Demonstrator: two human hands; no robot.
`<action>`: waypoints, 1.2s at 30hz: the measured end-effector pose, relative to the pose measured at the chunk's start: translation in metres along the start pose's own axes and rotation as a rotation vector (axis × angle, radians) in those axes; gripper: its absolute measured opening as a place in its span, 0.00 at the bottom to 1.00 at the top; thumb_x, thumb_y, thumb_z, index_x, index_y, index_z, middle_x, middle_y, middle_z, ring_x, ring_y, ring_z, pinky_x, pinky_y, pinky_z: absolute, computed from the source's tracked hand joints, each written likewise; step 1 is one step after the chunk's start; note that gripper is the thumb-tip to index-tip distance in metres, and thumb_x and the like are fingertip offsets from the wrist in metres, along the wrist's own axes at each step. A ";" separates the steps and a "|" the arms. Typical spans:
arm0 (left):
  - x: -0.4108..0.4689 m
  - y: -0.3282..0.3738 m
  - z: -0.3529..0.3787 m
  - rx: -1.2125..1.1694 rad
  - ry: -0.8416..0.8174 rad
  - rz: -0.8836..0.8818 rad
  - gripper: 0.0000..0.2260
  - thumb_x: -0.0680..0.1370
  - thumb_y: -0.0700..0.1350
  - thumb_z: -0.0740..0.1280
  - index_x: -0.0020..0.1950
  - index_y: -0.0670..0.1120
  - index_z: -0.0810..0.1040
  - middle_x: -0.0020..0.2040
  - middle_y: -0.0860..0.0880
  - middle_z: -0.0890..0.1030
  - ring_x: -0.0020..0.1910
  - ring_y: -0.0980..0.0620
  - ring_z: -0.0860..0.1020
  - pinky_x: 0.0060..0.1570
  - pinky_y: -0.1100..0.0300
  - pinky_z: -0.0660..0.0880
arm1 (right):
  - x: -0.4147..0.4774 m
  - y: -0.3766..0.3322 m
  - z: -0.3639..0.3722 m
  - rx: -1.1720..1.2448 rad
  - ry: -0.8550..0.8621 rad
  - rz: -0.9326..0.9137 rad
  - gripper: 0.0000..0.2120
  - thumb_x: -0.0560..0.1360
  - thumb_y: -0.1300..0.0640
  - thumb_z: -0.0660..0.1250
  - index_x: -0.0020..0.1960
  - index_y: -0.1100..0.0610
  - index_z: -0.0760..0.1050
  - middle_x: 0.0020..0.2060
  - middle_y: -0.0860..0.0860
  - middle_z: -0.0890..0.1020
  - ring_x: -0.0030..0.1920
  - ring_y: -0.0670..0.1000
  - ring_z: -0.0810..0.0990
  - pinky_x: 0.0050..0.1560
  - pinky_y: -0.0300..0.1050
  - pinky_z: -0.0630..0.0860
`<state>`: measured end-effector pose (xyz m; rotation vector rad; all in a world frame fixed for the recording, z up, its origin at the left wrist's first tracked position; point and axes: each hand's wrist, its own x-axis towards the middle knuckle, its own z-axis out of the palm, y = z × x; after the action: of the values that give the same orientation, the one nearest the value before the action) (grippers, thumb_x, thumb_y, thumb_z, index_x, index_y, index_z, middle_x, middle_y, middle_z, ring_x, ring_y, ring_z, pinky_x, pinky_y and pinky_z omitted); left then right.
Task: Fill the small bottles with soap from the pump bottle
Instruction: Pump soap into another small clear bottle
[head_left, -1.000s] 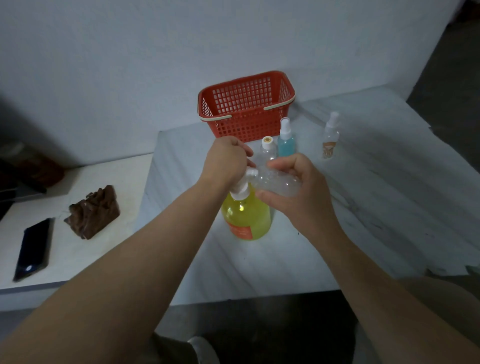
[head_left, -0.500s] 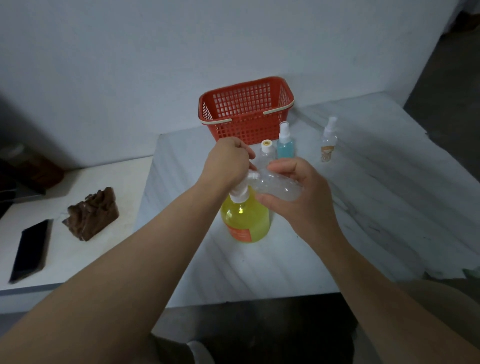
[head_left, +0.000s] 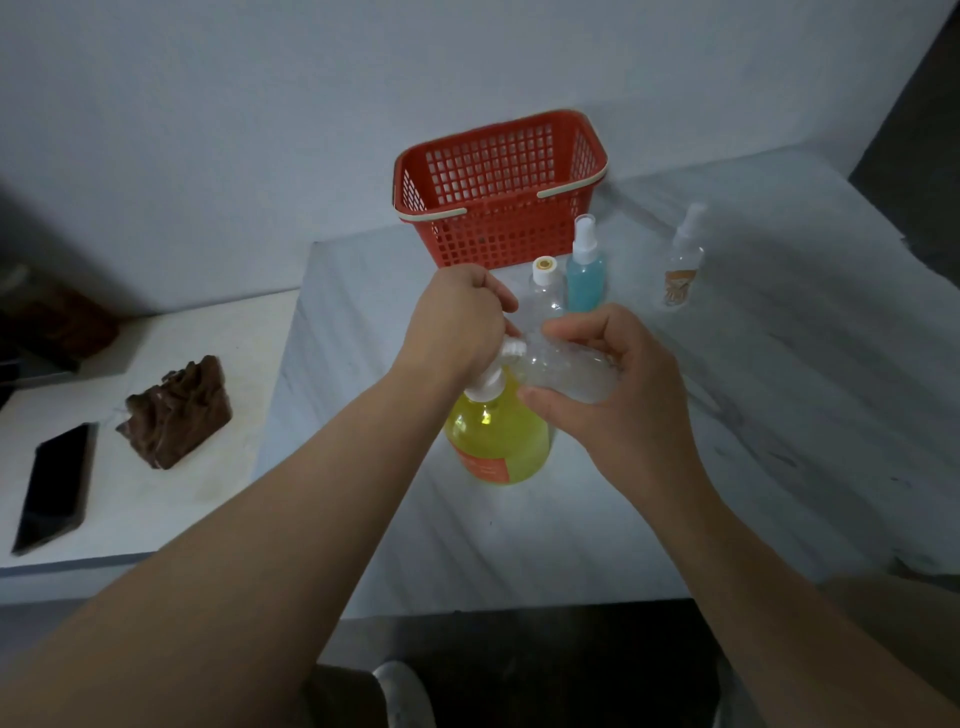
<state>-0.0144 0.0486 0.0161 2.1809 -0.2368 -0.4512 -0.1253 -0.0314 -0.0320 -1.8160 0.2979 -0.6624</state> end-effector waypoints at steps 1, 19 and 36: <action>0.000 0.000 0.000 -0.001 0.003 0.001 0.15 0.72 0.30 0.53 0.46 0.43 0.76 0.31 0.48 0.80 0.30 0.53 0.77 0.31 0.61 0.70 | 0.000 0.000 0.000 0.004 -0.002 0.001 0.23 0.59 0.60 0.79 0.43 0.40 0.72 0.40 0.37 0.79 0.44 0.36 0.76 0.43 0.26 0.69; -0.006 0.012 -0.010 -0.020 0.028 0.085 0.12 0.74 0.32 0.54 0.42 0.43 0.75 0.32 0.47 0.80 0.35 0.50 0.79 0.39 0.59 0.75 | -0.005 0.000 0.000 -0.090 0.036 -0.069 0.24 0.62 0.69 0.73 0.47 0.49 0.67 0.43 0.44 0.77 0.43 0.42 0.76 0.36 0.24 0.67; -0.004 0.002 -0.001 0.012 0.047 0.038 0.16 0.72 0.32 0.51 0.48 0.43 0.77 0.35 0.45 0.82 0.32 0.52 0.77 0.36 0.60 0.71 | 0.000 0.009 0.002 -0.037 0.073 0.015 0.24 0.61 0.69 0.75 0.43 0.45 0.69 0.45 0.43 0.80 0.44 0.40 0.77 0.41 0.26 0.69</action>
<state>-0.0182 0.0492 0.0196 2.1922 -0.2546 -0.3778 -0.1232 -0.0323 -0.0408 -1.8256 0.3743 -0.7187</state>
